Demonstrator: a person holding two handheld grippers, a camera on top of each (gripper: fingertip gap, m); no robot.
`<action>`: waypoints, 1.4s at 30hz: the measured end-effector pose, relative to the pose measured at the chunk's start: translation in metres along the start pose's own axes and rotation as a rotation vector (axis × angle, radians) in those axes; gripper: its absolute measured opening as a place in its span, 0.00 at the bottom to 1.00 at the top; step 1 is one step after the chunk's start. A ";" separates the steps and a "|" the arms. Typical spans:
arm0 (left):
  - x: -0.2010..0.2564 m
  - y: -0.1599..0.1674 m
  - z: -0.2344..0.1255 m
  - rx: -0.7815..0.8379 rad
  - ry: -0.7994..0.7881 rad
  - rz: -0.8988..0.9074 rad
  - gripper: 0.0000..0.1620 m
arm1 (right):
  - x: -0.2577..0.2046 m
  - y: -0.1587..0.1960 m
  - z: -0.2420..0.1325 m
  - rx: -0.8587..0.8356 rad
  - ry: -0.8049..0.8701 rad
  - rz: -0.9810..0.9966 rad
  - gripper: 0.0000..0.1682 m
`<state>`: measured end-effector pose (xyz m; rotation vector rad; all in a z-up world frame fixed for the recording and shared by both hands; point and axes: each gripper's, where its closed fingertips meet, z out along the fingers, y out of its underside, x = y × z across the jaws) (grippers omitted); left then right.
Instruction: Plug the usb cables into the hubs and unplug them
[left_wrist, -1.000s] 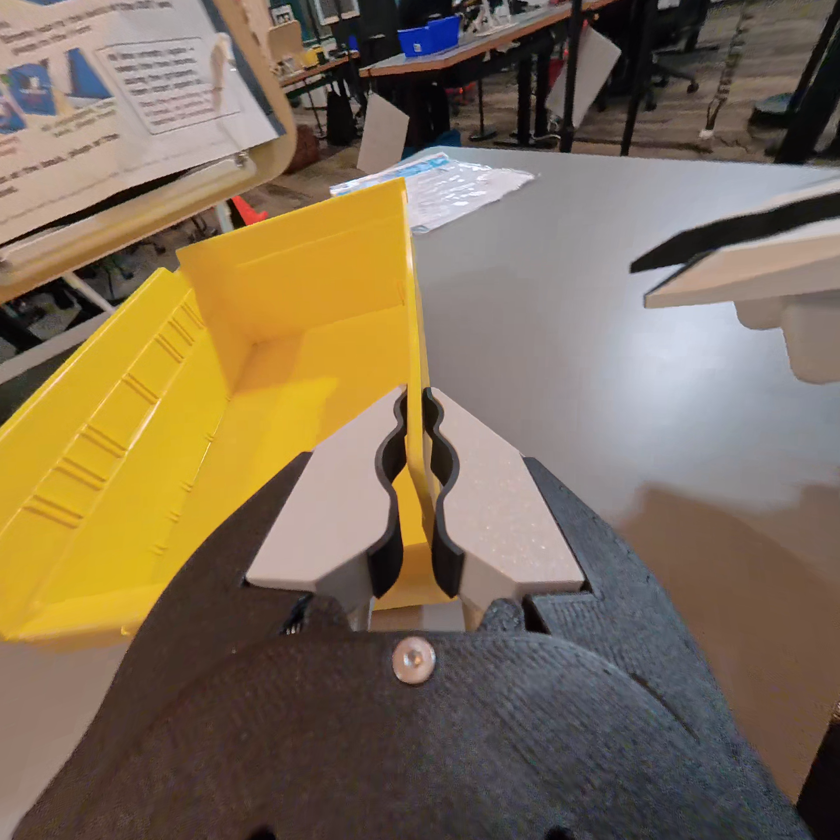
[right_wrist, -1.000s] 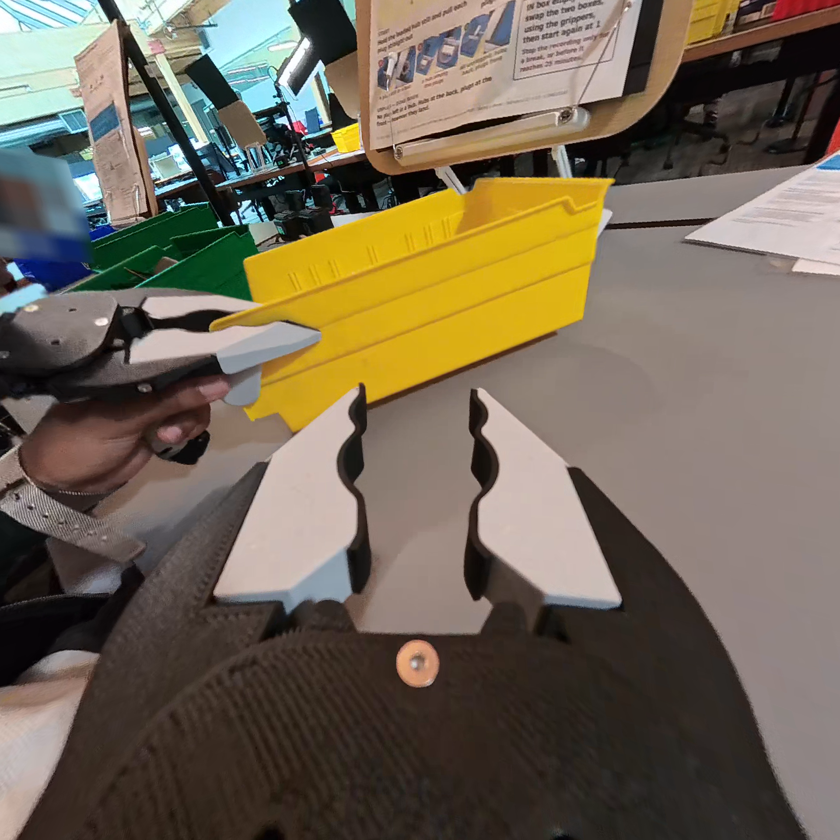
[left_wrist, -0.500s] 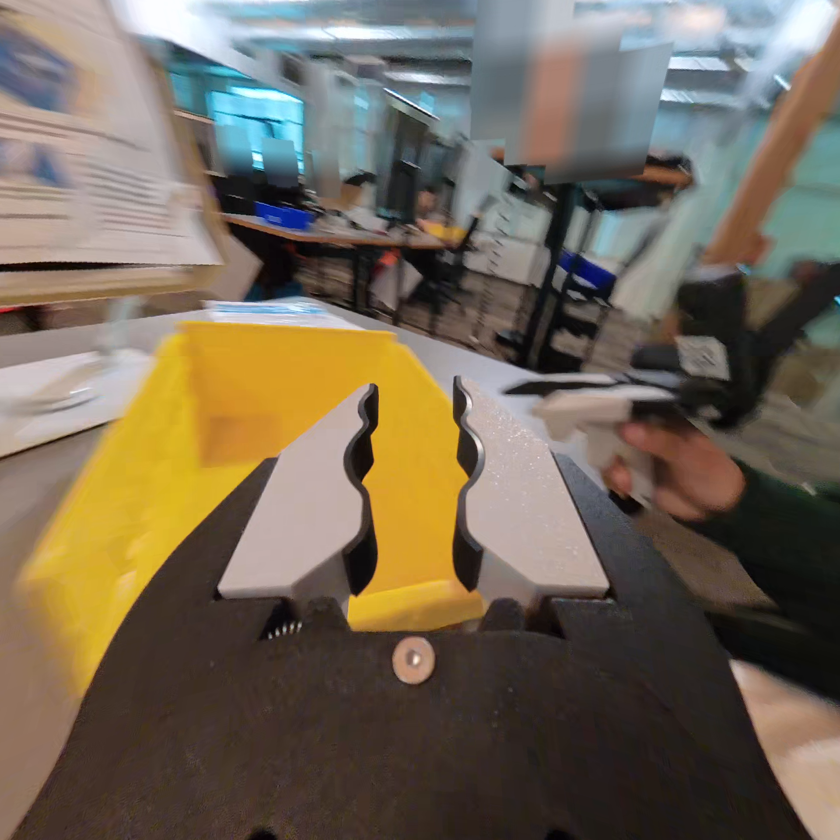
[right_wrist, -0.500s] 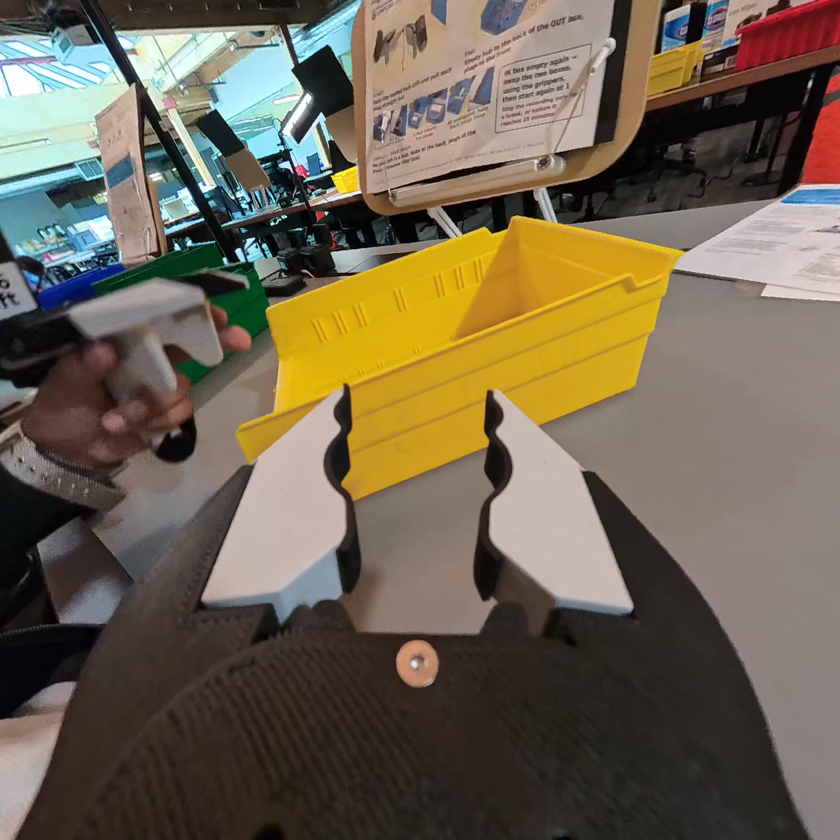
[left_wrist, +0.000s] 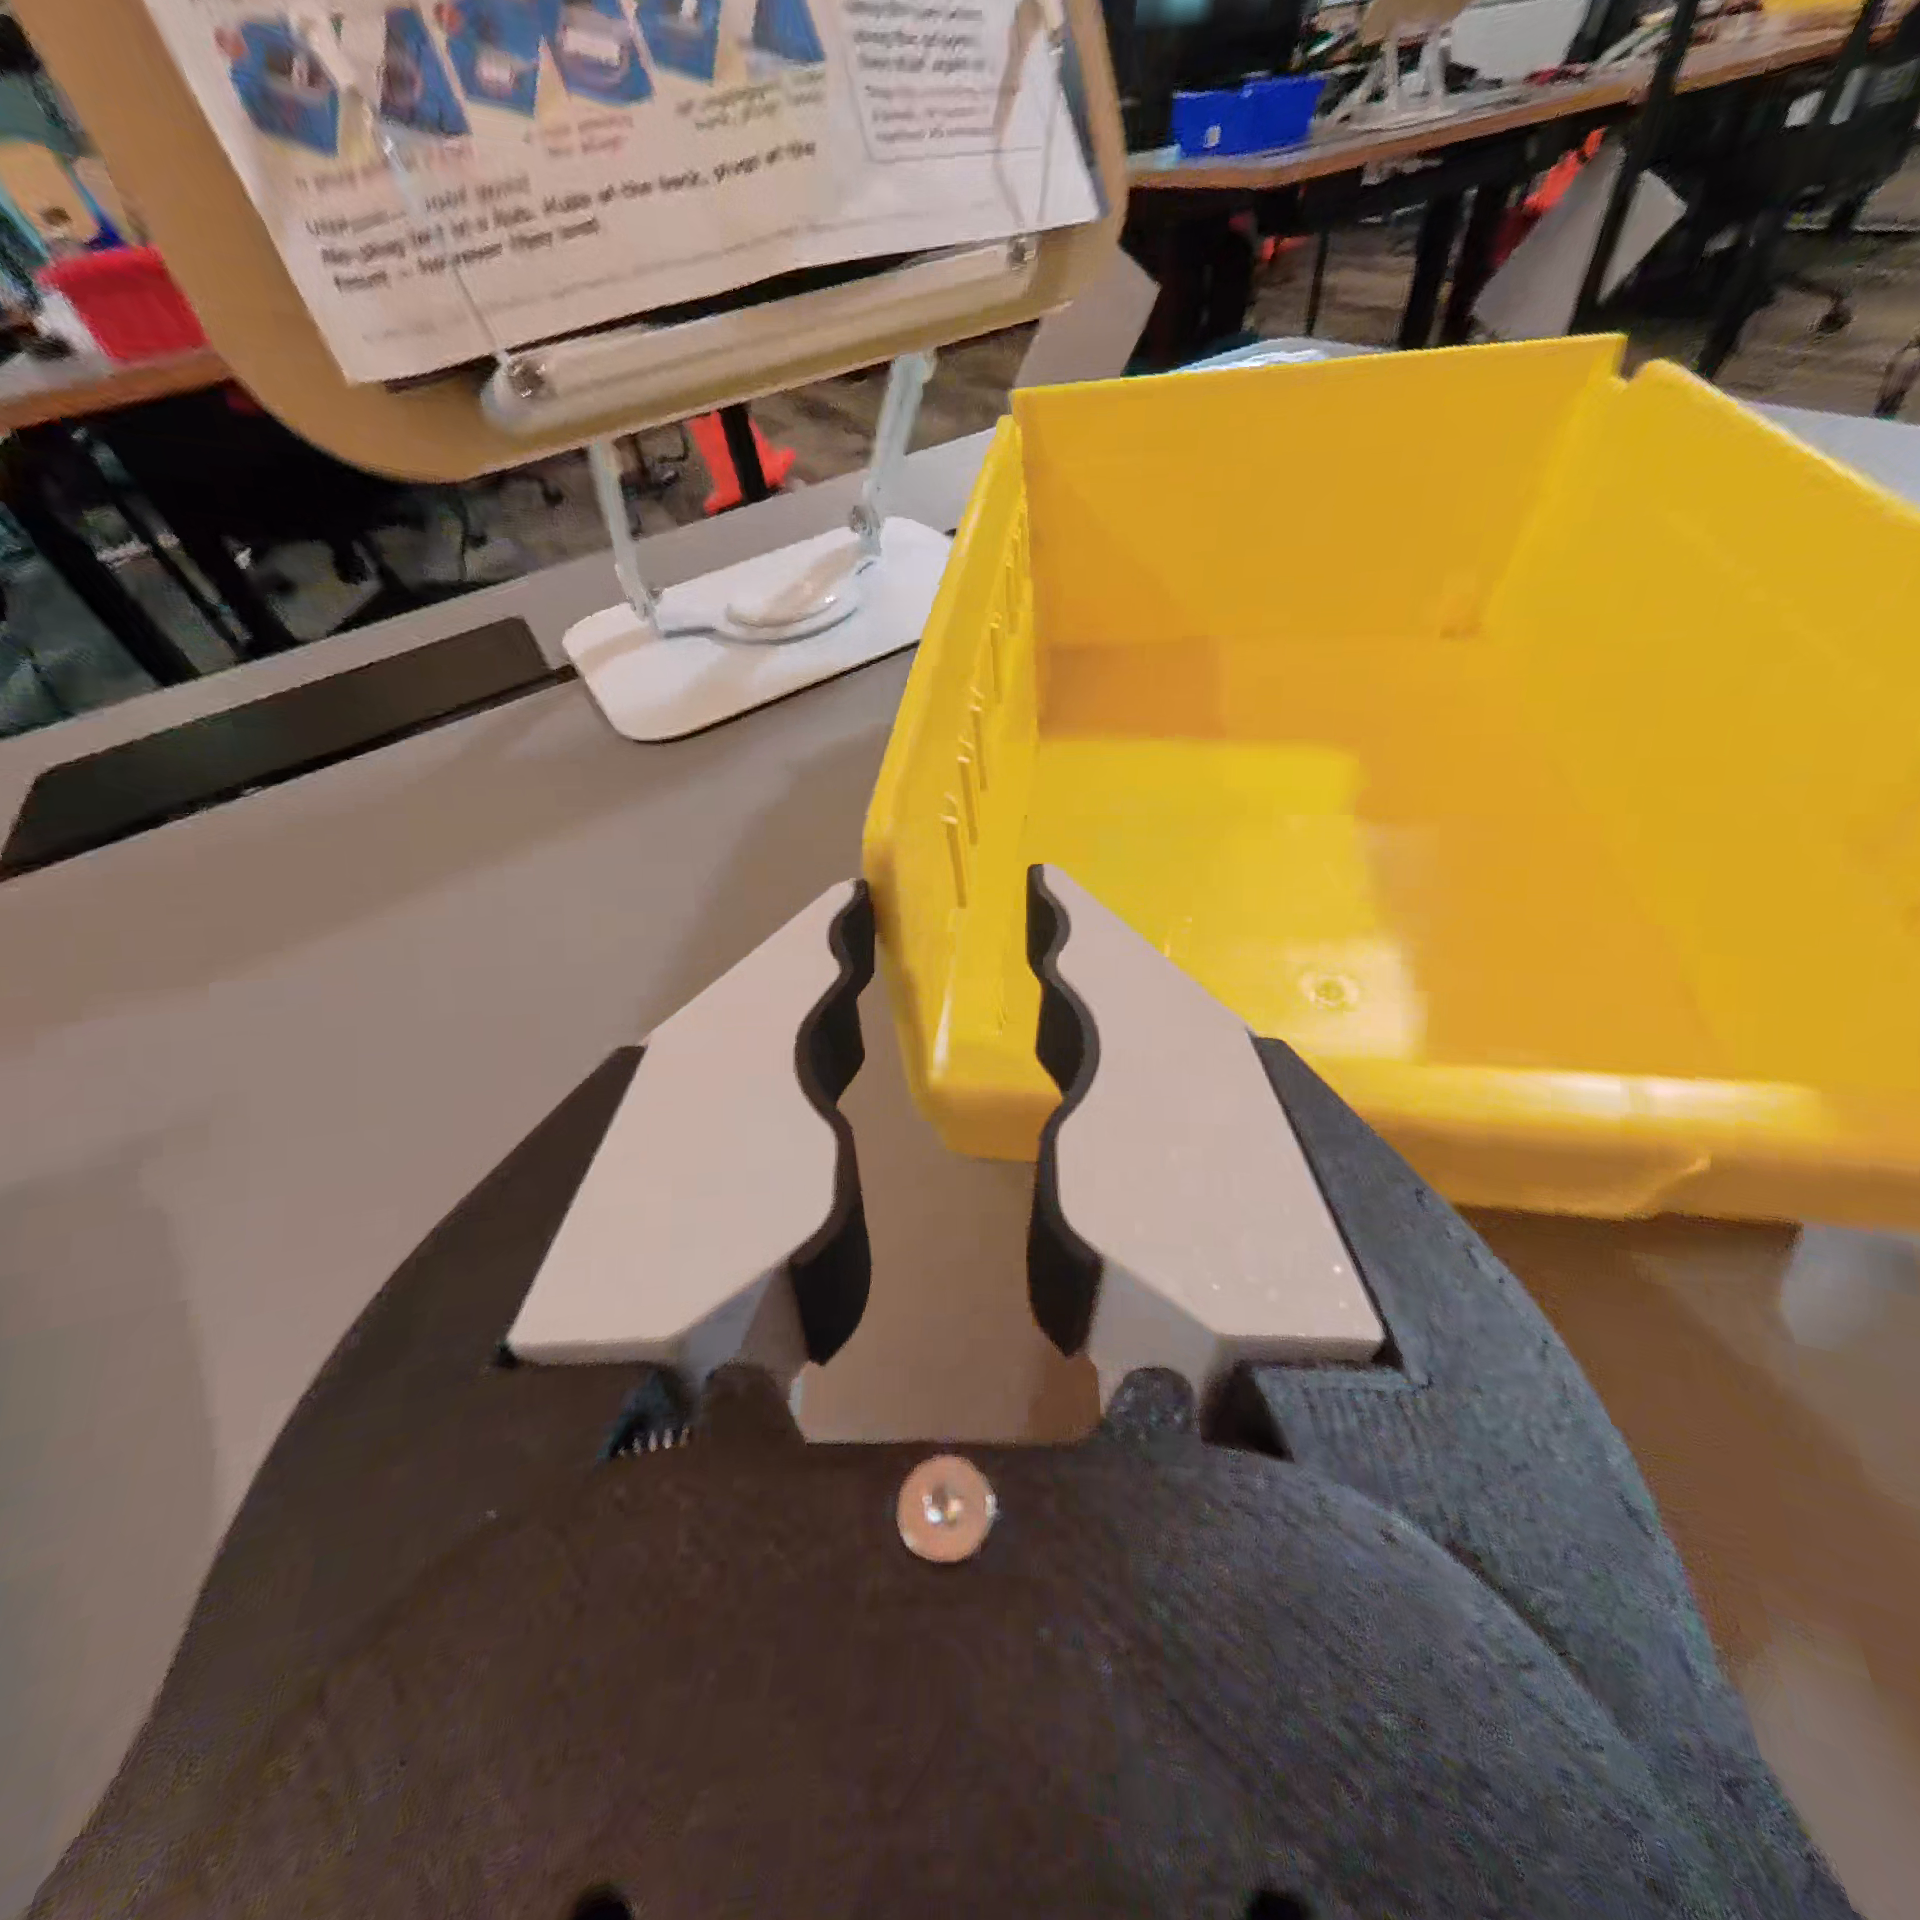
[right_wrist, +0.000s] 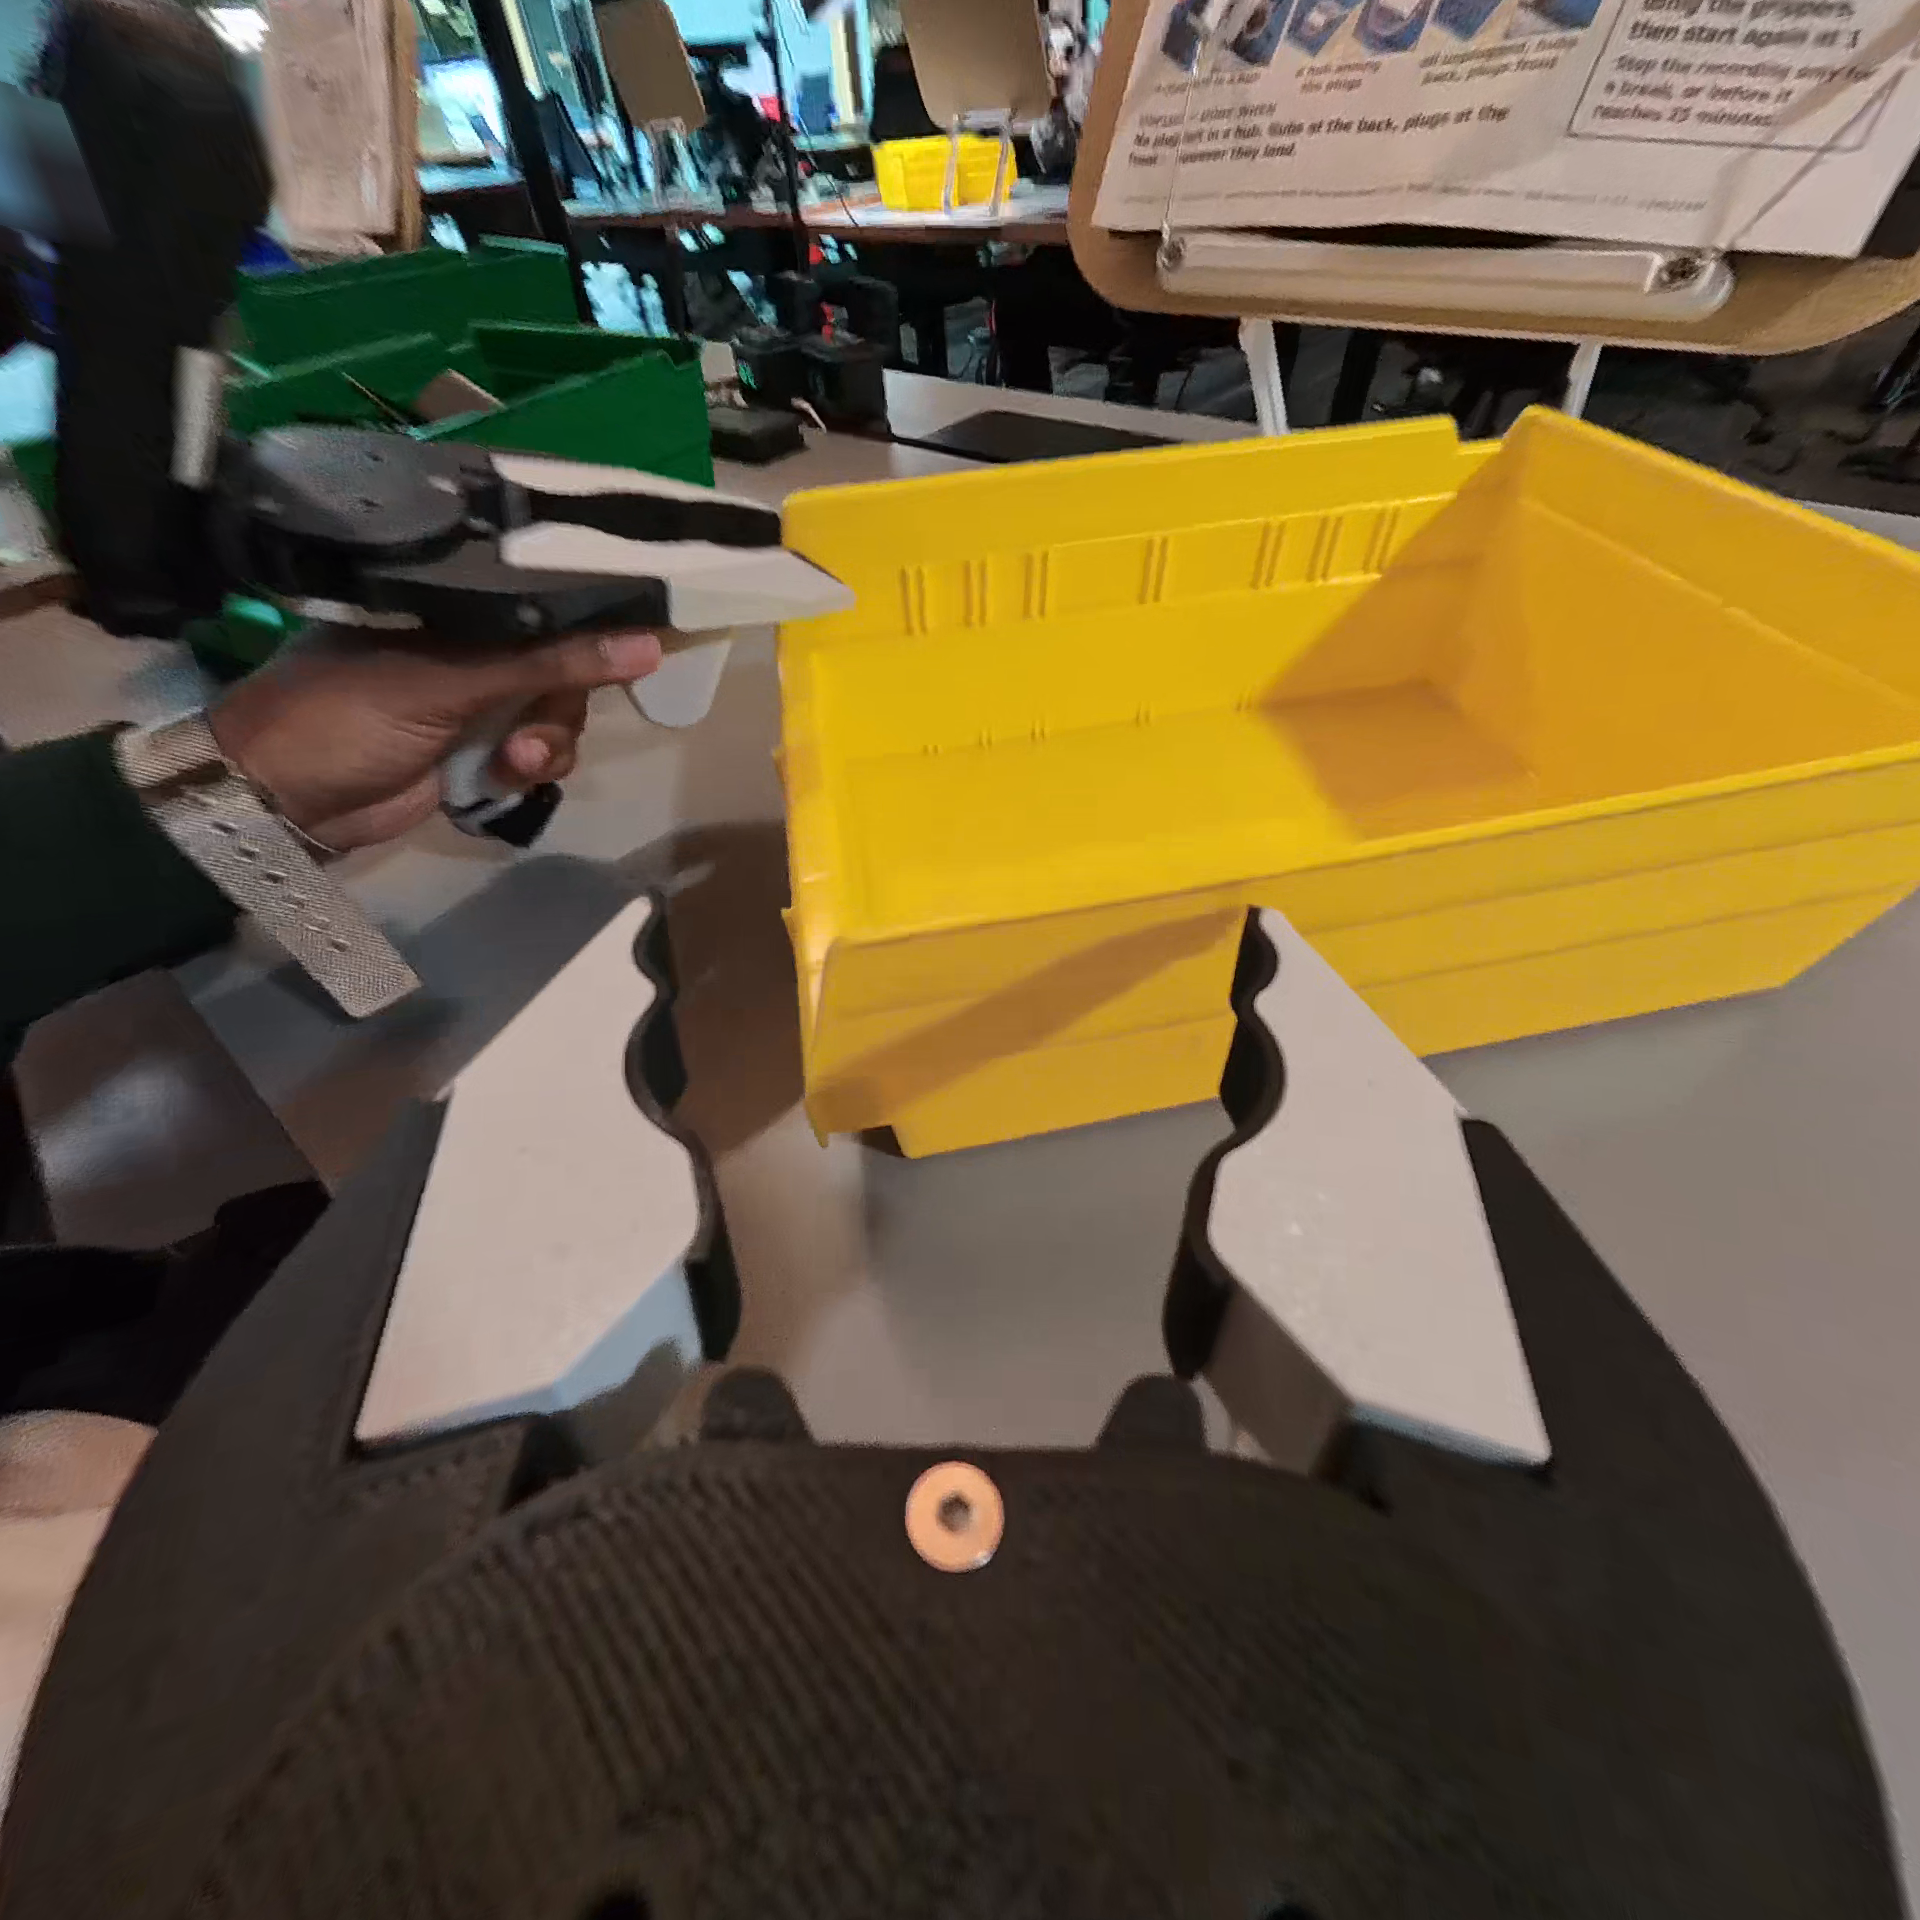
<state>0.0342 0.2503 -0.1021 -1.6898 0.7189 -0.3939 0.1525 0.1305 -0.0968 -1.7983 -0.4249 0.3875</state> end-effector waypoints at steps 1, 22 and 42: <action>0.007 0.000 -0.001 0.004 0.038 0.004 0.15 | 0.010 0.002 -0.001 -0.018 0.051 -0.022 0.63; 0.074 -0.002 -0.011 0.010 0.525 -0.191 0.19 | 0.271 0.034 -0.173 0.041 0.474 0.340 0.04; 0.073 0.008 -0.007 -0.044 0.500 -0.157 0.16 | 0.312 0.045 -0.213 0.096 0.646 0.369 0.01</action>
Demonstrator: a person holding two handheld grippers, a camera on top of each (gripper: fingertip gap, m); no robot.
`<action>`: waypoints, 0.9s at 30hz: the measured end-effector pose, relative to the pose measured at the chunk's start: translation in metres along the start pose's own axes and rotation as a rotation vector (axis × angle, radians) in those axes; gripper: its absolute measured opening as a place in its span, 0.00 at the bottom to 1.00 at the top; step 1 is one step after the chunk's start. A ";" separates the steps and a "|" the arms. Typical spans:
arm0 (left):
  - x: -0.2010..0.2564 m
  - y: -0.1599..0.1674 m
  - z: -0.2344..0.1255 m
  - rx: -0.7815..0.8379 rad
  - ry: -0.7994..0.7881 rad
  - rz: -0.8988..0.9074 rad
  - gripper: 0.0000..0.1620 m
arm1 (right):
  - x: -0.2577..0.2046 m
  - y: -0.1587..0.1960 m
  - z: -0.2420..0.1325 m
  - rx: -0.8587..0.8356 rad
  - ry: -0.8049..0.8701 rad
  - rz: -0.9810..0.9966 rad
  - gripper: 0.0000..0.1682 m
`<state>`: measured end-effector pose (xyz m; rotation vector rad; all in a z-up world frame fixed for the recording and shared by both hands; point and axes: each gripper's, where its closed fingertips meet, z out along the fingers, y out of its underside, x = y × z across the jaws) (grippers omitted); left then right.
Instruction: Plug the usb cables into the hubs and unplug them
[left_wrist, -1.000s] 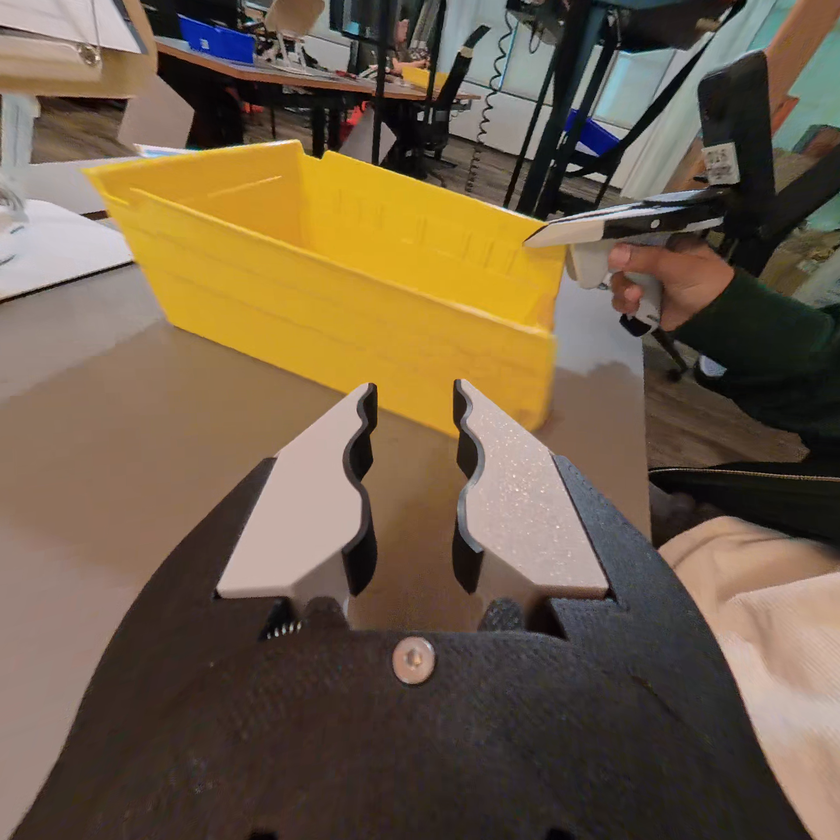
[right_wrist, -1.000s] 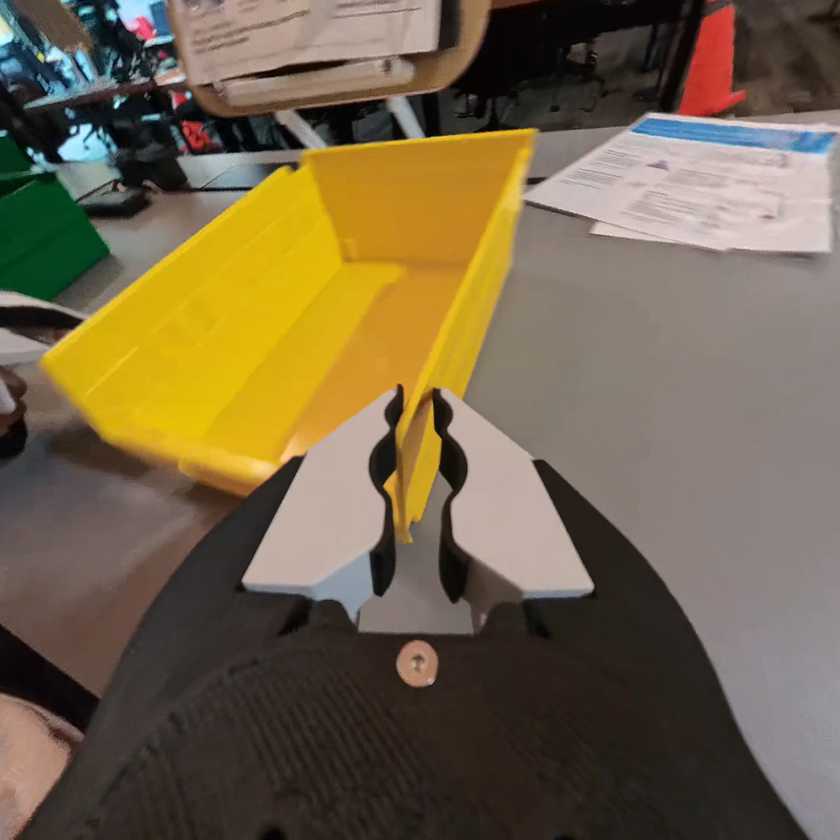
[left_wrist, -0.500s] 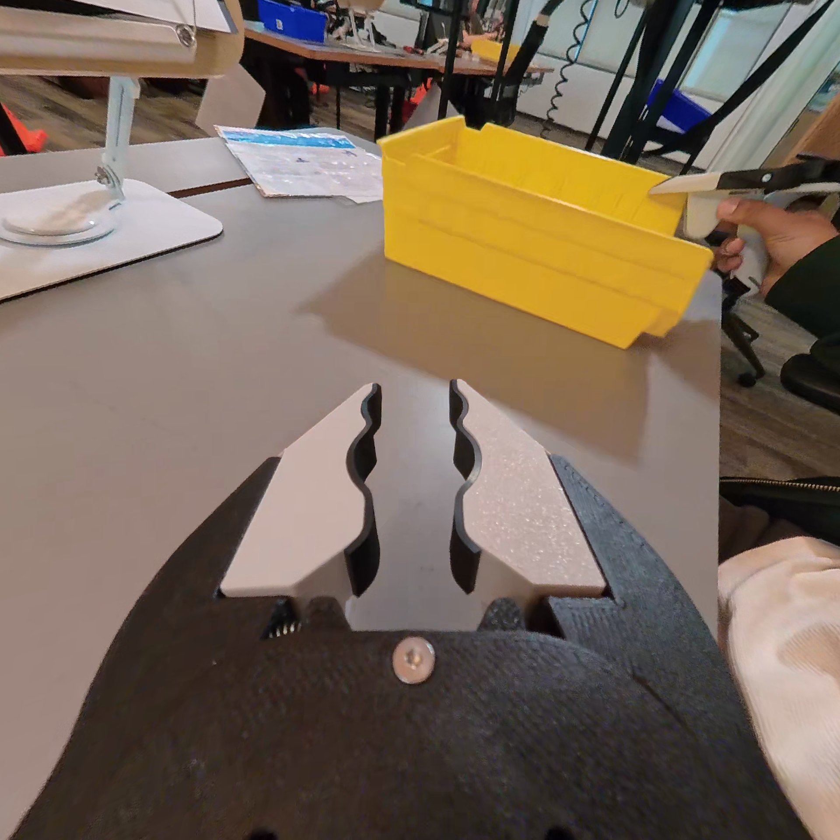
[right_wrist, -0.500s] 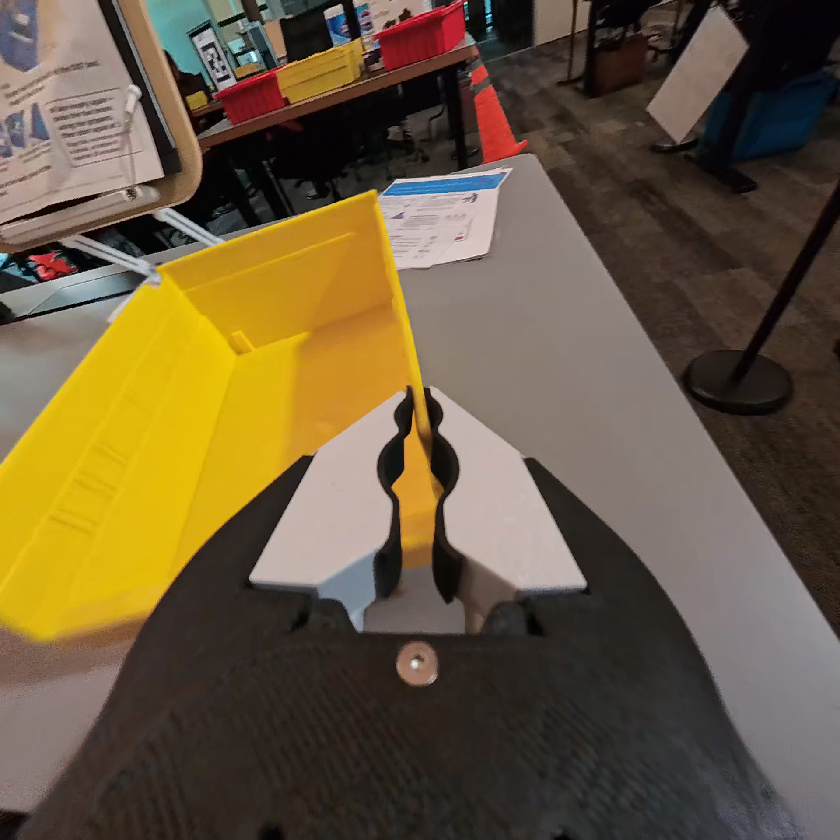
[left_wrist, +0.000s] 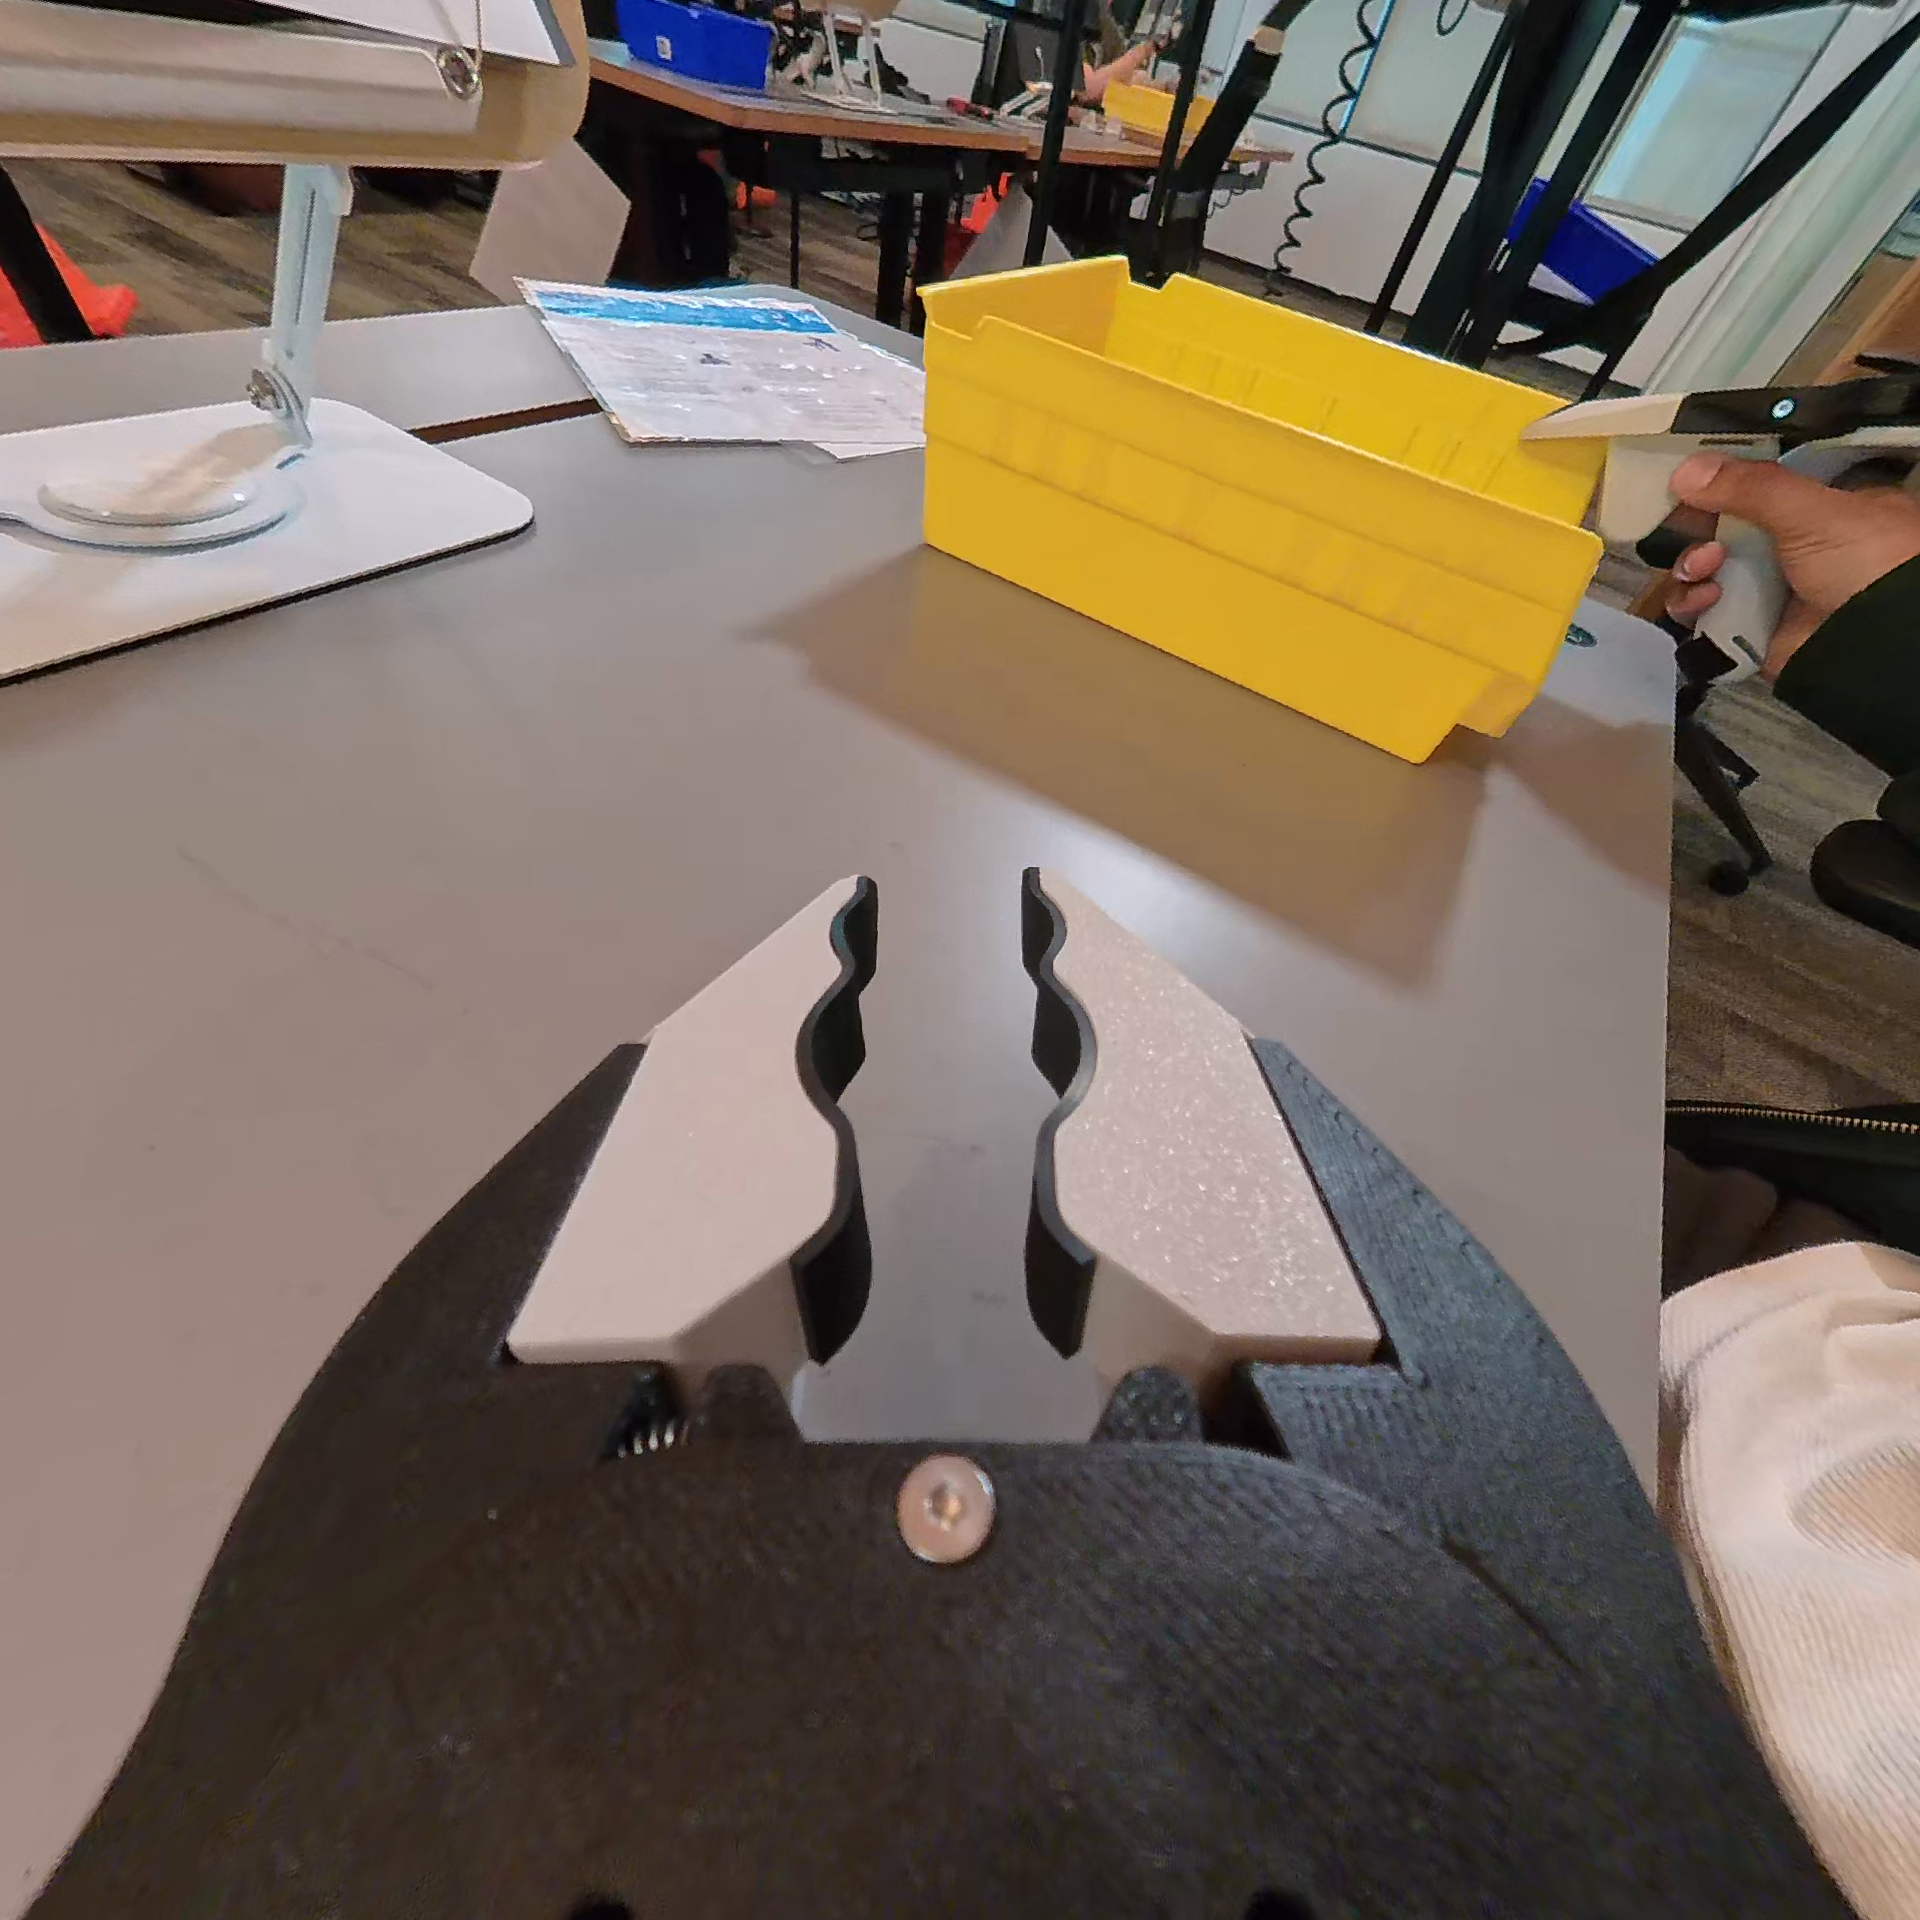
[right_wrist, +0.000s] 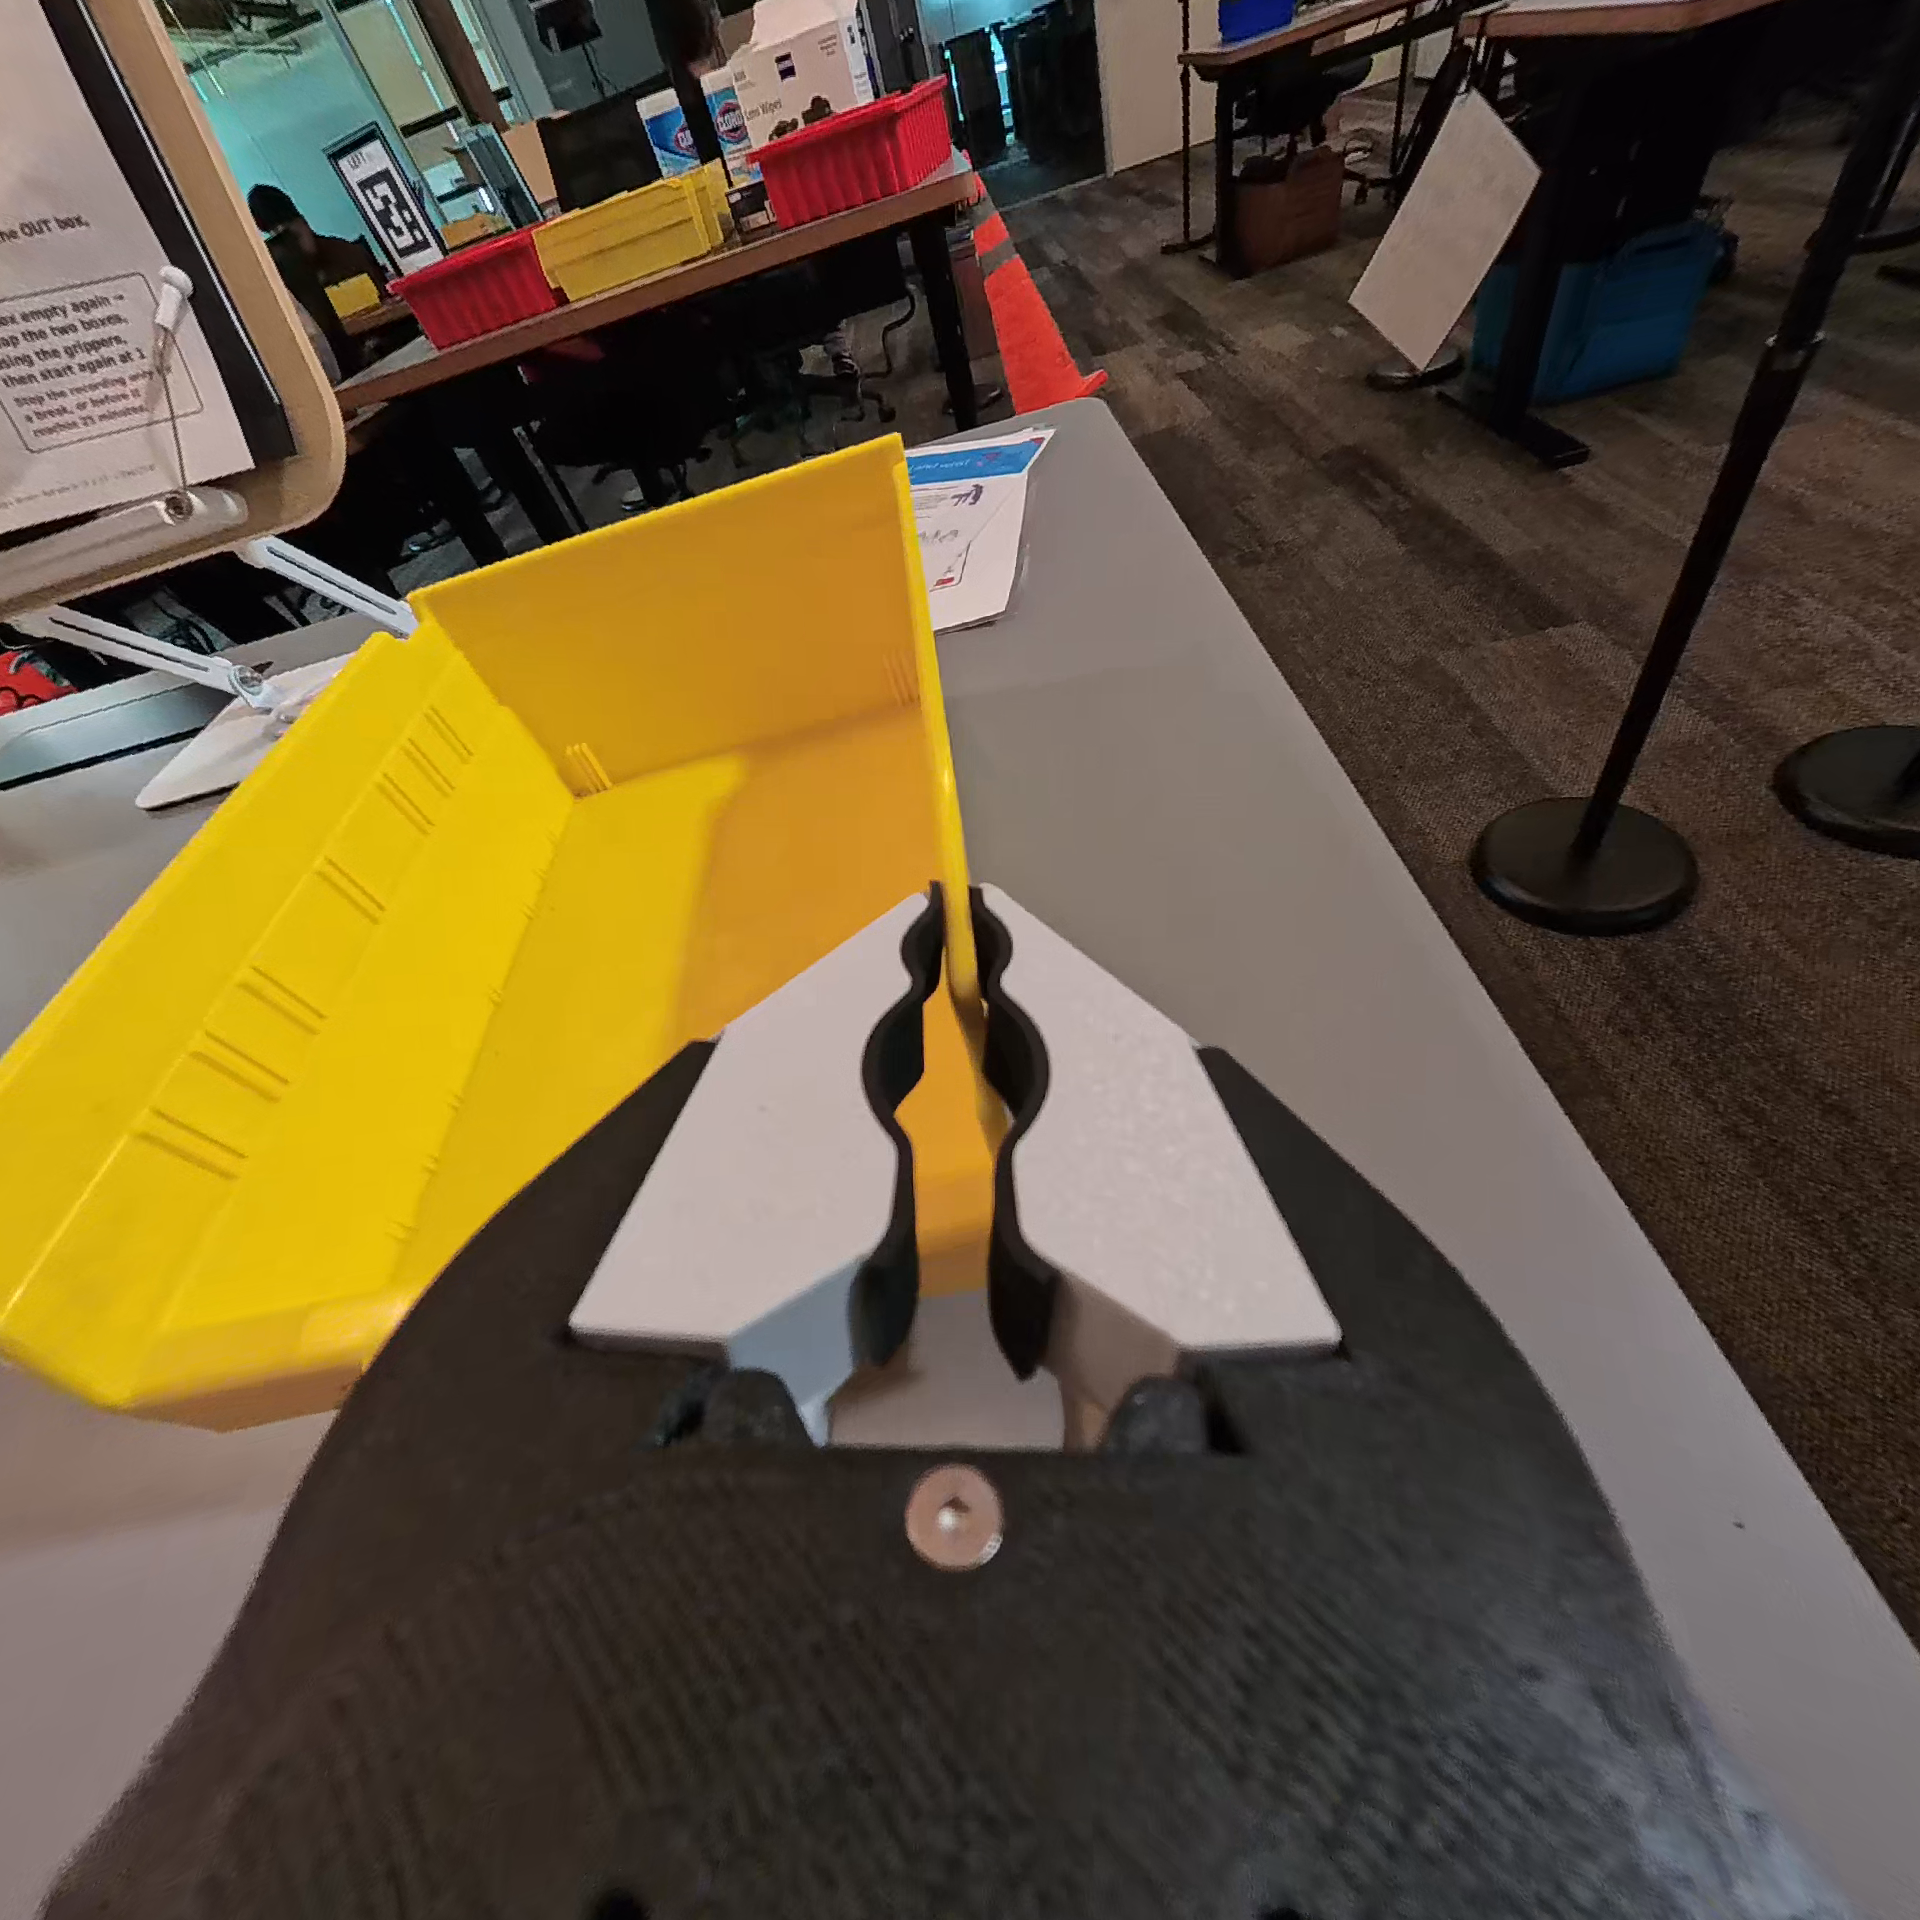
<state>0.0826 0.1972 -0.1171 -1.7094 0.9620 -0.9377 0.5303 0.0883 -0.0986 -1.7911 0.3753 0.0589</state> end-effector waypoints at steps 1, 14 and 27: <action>0.000 0.000 0.000 0.000 -0.001 0.000 0.16 | 0.001 0.000 0.000 -0.001 0.000 0.005 0.01; -0.003 -0.001 0.000 0.003 -0.009 -0.014 0.16 | 0.002 0.001 0.000 0.008 -0.020 0.069 0.02; -0.019 -0.006 -0.004 0.036 -0.098 -0.014 0.17 | -0.153 -0.072 -0.066 0.382 -0.202 -0.418 0.00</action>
